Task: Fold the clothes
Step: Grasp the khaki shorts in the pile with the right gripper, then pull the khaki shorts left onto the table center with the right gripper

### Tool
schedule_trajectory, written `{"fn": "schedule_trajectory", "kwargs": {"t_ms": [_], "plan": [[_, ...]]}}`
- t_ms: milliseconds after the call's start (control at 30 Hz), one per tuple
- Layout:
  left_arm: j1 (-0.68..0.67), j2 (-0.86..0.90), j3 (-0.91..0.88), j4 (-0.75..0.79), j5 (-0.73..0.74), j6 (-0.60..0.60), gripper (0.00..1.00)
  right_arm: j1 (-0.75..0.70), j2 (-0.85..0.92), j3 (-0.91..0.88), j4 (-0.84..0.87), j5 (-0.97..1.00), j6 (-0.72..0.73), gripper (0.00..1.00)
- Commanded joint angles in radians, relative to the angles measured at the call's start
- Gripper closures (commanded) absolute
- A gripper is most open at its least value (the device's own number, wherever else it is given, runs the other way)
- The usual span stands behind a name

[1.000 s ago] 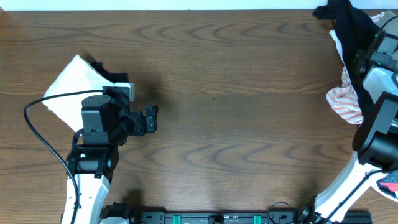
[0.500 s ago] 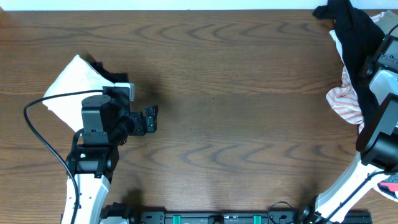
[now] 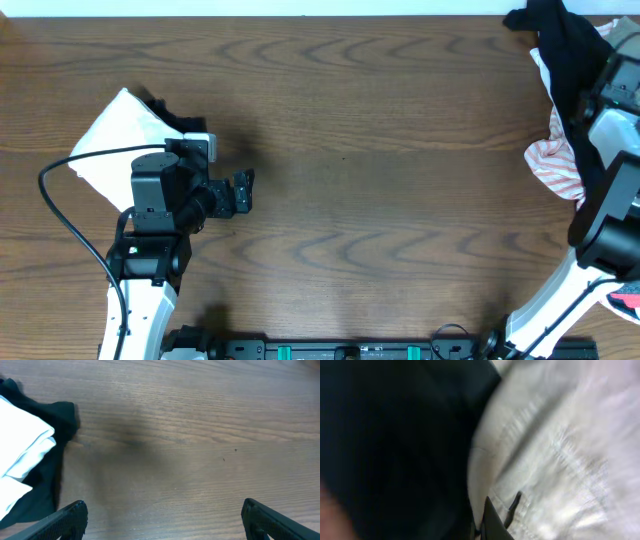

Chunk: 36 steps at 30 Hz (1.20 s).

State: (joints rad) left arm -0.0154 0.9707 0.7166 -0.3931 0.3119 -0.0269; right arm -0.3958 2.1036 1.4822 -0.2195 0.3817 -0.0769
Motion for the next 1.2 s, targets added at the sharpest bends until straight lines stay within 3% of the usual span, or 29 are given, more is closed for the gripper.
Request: {"fn": "schedule_trajectory", "kwargs": {"t_ms": [0,300,667,933,1167], "plan": [[-0.004,0.002,0.023,0.012,0.009,-0.009,0.02,0.109,-0.222,0.023,-0.011,-0.068,-0.135,0.99],[-0.004,0.002,0.023,0.021,0.009,-0.009,0.02,0.422,-0.499,0.023,-0.213,-0.26,-0.14,0.99],[-0.004,0.002,0.023,0.02,0.009,-0.008,0.02,0.827,-0.388,0.022,-0.265,-0.267,-0.012,0.99],[-0.004,0.002,0.023,0.021,0.009,-0.009,0.02,0.987,-0.211,0.022,-0.132,-0.266,-0.005,0.99],[-0.004,0.002,0.023,0.021,0.009,-0.009,0.02,1.052,-0.124,0.022,0.182,-0.186,0.1,0.99]]}}
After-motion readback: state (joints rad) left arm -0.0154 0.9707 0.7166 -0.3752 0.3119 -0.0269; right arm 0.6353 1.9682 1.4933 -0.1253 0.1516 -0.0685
